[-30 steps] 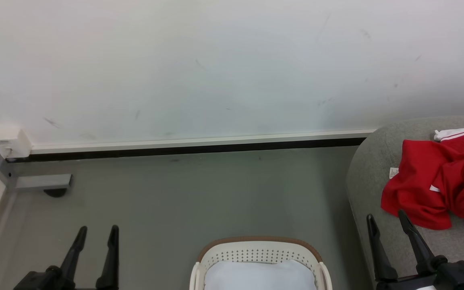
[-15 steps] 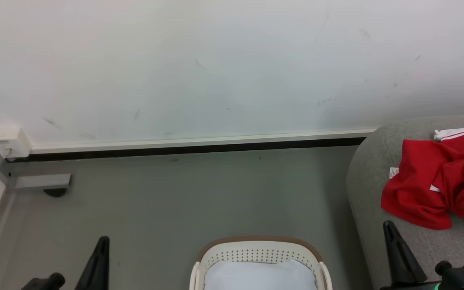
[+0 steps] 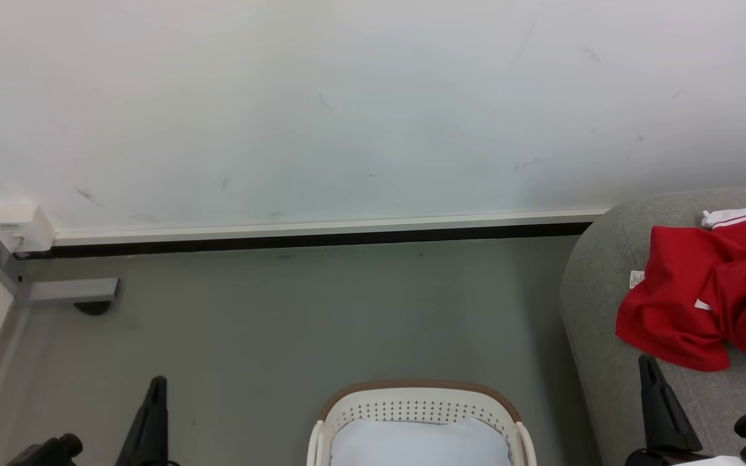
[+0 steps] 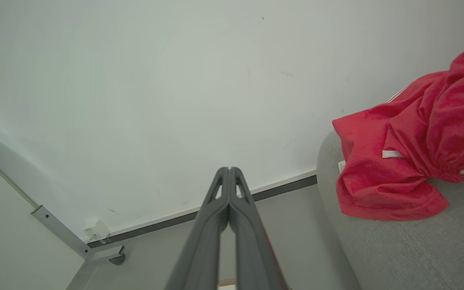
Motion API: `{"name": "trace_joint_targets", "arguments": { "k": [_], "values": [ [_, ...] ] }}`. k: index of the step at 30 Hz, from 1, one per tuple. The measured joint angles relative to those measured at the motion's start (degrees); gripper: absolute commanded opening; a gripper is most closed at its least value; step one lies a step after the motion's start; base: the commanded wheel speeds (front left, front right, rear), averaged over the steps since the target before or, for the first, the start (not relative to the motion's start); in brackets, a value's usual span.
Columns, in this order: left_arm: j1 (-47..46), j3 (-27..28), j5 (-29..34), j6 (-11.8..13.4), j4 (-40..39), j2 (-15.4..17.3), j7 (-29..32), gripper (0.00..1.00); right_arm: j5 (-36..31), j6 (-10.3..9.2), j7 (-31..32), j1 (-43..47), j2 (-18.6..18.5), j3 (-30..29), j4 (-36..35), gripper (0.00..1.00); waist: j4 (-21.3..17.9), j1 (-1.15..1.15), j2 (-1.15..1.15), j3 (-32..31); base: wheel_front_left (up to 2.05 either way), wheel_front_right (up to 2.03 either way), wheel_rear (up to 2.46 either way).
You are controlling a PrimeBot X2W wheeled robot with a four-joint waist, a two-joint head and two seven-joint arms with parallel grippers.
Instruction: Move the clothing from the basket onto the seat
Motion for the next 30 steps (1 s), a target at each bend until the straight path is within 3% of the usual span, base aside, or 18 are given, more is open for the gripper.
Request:
{"name": "trace_joint_targets", "arguments": {
  "k": [30],
  "values": [
    [-2.8, 1.7, -21.8, 0.1, 1.8, -1.4, 5.8, 0.00, 24.1, 0.00, 4.7, -1.8, -1.3, -1.9, 1.6, 0.00, 0.8, 0.00, 0.00, -0.1, 0.00, 0.00, 0.00]
  ]
}}
